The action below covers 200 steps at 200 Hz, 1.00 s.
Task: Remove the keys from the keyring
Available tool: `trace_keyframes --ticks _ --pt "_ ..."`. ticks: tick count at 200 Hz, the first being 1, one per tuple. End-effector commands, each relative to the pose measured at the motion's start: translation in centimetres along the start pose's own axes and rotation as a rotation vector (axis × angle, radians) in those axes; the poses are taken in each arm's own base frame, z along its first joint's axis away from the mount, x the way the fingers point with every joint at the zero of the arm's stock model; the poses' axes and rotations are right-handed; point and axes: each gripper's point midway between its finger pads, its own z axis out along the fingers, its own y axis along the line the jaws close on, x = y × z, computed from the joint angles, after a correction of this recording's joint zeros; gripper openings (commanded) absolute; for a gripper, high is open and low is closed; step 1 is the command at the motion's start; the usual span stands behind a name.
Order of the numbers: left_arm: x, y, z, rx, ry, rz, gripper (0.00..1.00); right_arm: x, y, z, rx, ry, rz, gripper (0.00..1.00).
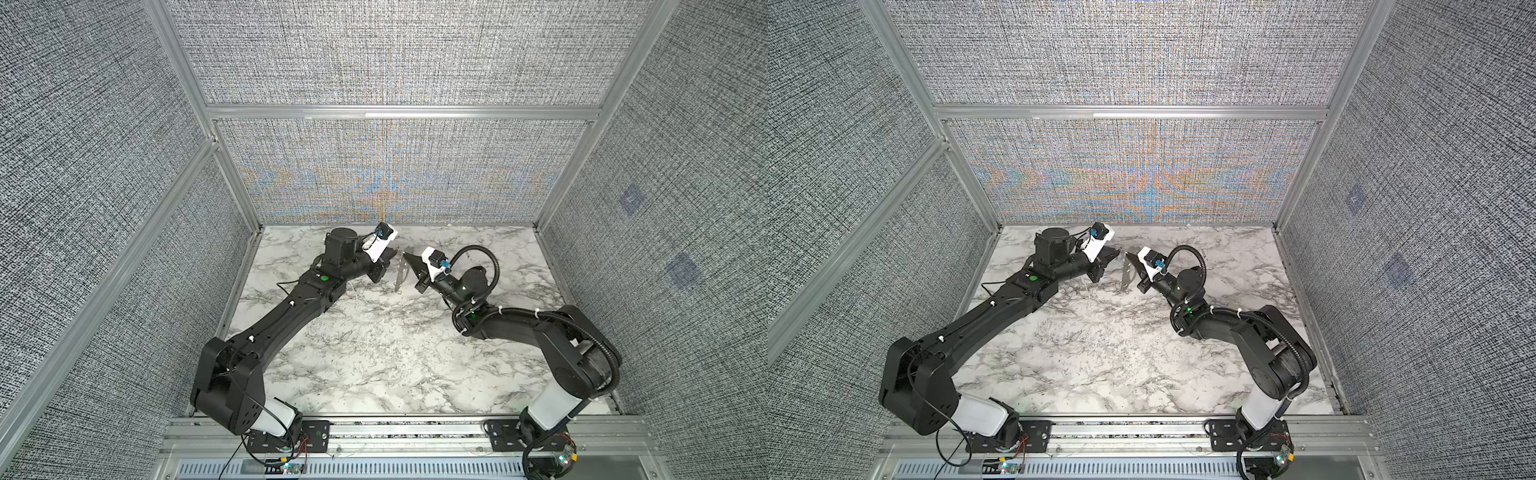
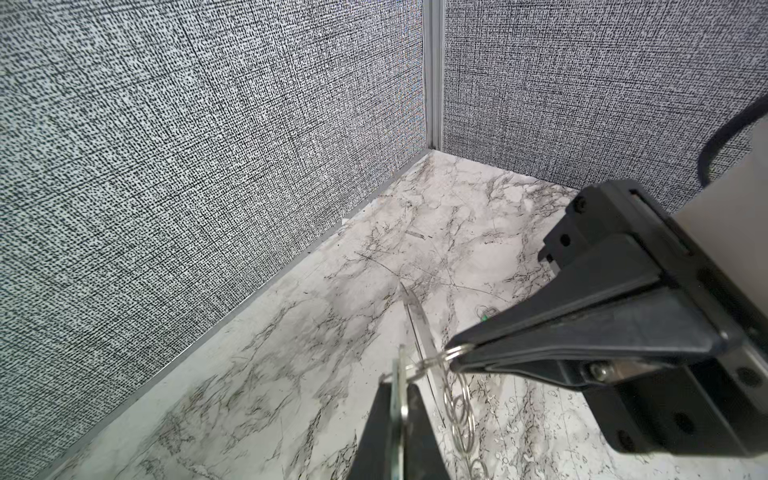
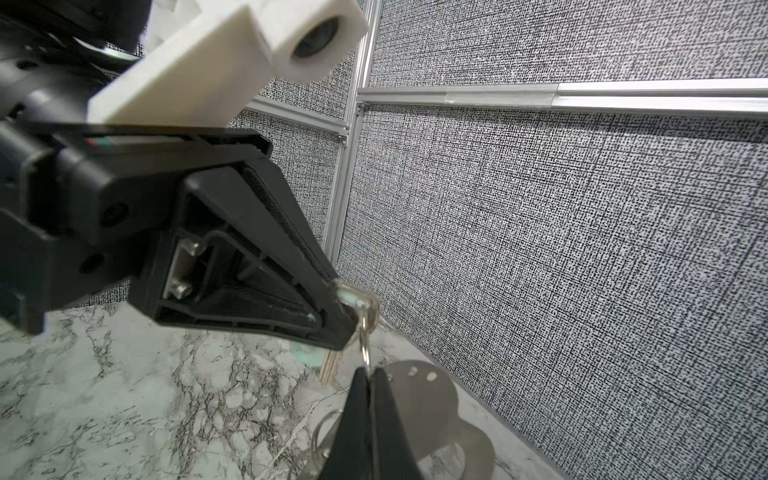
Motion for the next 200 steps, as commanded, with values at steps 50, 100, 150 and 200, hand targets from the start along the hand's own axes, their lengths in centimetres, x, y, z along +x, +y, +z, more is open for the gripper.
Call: trace_keyframes --ticks 50,100,150,200 --pt "-1.1 1.0 -0.1 -0.046 -0.045 0.004 0.0 -1.9 0.3 -0.2 -0.026 -0.085 0.012 0.0" --pt "-1.1 0.7 0.2 -0.018 -0.052 -0.027 0.0 -3.8 0.5 -0.3 -0.05 -0.168 0.012 0.0" --pt "-0.7 0.4 0.5 -0.002 -0.045 -0.046 0.0 -4.3 0.6 -0.2 -0.056 -0.193 0.011 0.0" --pt "-0.2 0.1 0.7 0.015 -0.036 -0.058 0.0 -4.2 0.5 -0.2 -0.051 -0.19 0.012 0.0"
